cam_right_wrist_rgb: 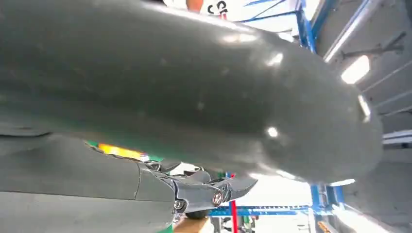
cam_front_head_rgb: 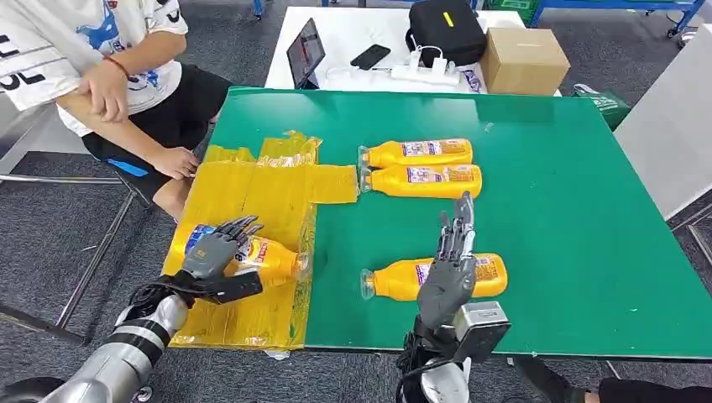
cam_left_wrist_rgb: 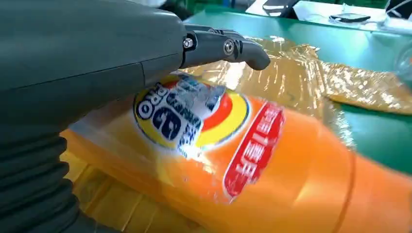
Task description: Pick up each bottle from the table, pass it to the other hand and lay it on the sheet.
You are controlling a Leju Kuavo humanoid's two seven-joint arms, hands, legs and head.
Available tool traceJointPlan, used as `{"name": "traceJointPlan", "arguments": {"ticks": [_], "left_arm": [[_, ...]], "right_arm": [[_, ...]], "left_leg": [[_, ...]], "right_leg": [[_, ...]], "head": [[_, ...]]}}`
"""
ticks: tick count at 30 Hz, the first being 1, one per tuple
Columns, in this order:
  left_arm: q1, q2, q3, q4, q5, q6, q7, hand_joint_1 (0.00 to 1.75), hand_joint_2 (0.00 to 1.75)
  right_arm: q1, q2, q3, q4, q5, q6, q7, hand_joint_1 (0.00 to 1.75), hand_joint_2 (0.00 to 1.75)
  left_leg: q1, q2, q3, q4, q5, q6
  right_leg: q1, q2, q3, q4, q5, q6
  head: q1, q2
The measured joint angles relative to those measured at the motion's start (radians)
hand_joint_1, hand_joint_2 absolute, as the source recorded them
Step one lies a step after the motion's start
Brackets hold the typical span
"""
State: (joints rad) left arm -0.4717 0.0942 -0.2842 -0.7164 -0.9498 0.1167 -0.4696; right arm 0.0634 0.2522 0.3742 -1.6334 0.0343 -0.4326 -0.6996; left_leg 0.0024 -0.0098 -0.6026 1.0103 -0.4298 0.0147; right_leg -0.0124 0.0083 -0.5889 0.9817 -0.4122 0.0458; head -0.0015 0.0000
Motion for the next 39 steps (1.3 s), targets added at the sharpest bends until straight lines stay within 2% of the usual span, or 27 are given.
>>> {"name": "traceJointPlan", "arguments": {"ticks": [4, 5, 9, 12, 15, 22, 31, 32, 35, 39], "left_arm": [[0.03, 0.0, 0.024, -0.042, 0.098, -0.073, -0.024, 0.0, 0.0], [0.036, -0.001, 0.03, -0.053, 0.13, -0.097, -0.028, 0.0, 0.0], [0.078, -0.026, 0.088, -0.12, 0.33, -0.159, -0.041, 0.0, 0.0], [0.144, -0.098, 0.185, -0.221, 0.562, -0.064, -0.053, 0.0, 0.0], [0.168, -0.154, 0.257, -0.315, 0.645, 0.014, -0.055, 0.0, 0.0], [0.194, -0.185, 0.317, -0.398, 0.663, 0.023, -0.055, 0.0, 0.0], [0.206, -0.194, 0.331, -0.421, 0.665, 0.025, -0.056, 0.0, 0.0], [0.206, -0.195, 0.332, -0.422, 0.672, 0.04, -0.067, 0.0, 1.75], [0.198, -0.211, 0.363, -0.43, 0.724, 0.143, -0.137, 0.0, 1.75], [0.193, -0.22, 0.388, -0.451, 0.74, 0.18, -0.169, 0.0, 1.75]], "right_arm": [[0.0, 0.005, -0.007, 0.028, 0.001, 0.002, 0.0, 0.0, 0.0], [-0.001, 0.006, -0.009, 0.035, 0.002, 0.002, 0.0, 0.0, 1.75], [-0.008, 0.009, -0.012, 0.073, 0.025, 0.003, 0.0, 0.0, 1.75], [-0.028, 0.008, -0.01, 0.156, 0.165, 0.016, 0.033, 0.0, 1.75], [-0.042, 0.008, -0.008, 0.222, 0.247, 0.021, 0.056, 0.0, 1.75], [-0.058, 0.007, -0.009, 0.285, 0.256, 0.021, 0.061, 0.0, 1.75], [-0.062, 0.007, -0.009, 0.307, 0.259, 0.024, 0.061, 0.0, 1.75], [-0.063, 0.007, -0.009, 0.309, 0.278, 0.024, 0.075, 0.0, 1.75], [-0.086, -0.01, -0.001, 0.336, 0.45, 0.013, 0.196, 0.0, 1.75], [-0.137, -0.075, 0.008, 0.39, 0.632, 0.058, 0.365, 0.0, 1.75]], "left_leg": [[0.0, 0.0, 0.002, 0.0, 0.0, 0.0], [0.0, 0.0, 0.003, 0.0, 0.0, 0.0], [0.0, 0.001, 0.003, 0.0, 0.0, 0.0], [0.0, 0.002, -0.001, 0.0, 0.001, 0.0], [0.0, 0.001, -0.004, 0.0, 0.002, 0.0], [0.001, 0.001, -0.007, 0.0, 0.002, 0.0], [0.001, 0.001, -0.008, 0.0, 0.002, 0.0], [0.001, 0.001, -0.008, 0.0, 0.002, 0.0], [0.001, 0.002, -0.008, 0.0, 0.002, 0.0], [0.0, 0.0, -0.008, 0.001, 0.002, 0.0]], "right_leg": [[0.0, 0.0, 0.002, 0.0, 0.0, 0.0], [0.0, 0.0, 0.002, 0.0, 0.0, 0.0], [0.0, 0.0, 0.003, 0.0, 0.001, 0.0], [0.0, 0.0, -0.003, 0.0, 0.002, 0.0], [0.0, 0.0, -0.005, 0.0, 0.002, 0.0], [0.001, 0.0, -0.008, 0.0, 0.002, 0.0], [0.001, 0.0, -0.009, 0.0, 0.002, 0.0], [0.001, 0.0, -0.009, 0.0, 0.002, 0.0], [0.001, 0.0, -0.01, 0.0, 0.002, 0.0], [0.001, 0.0, -0.009, 0.0, 0.002, 0.0]], "head": [[0.0, 0.0], [0.0, 0.0], [0.0, 0.0], [0.001, 0.0], [0.001, 0.0], [0.0, 0.0], [0.0, 0.0], [0.001, 0.0], [0.0, 0.0], [0.0, 0.0]]}}
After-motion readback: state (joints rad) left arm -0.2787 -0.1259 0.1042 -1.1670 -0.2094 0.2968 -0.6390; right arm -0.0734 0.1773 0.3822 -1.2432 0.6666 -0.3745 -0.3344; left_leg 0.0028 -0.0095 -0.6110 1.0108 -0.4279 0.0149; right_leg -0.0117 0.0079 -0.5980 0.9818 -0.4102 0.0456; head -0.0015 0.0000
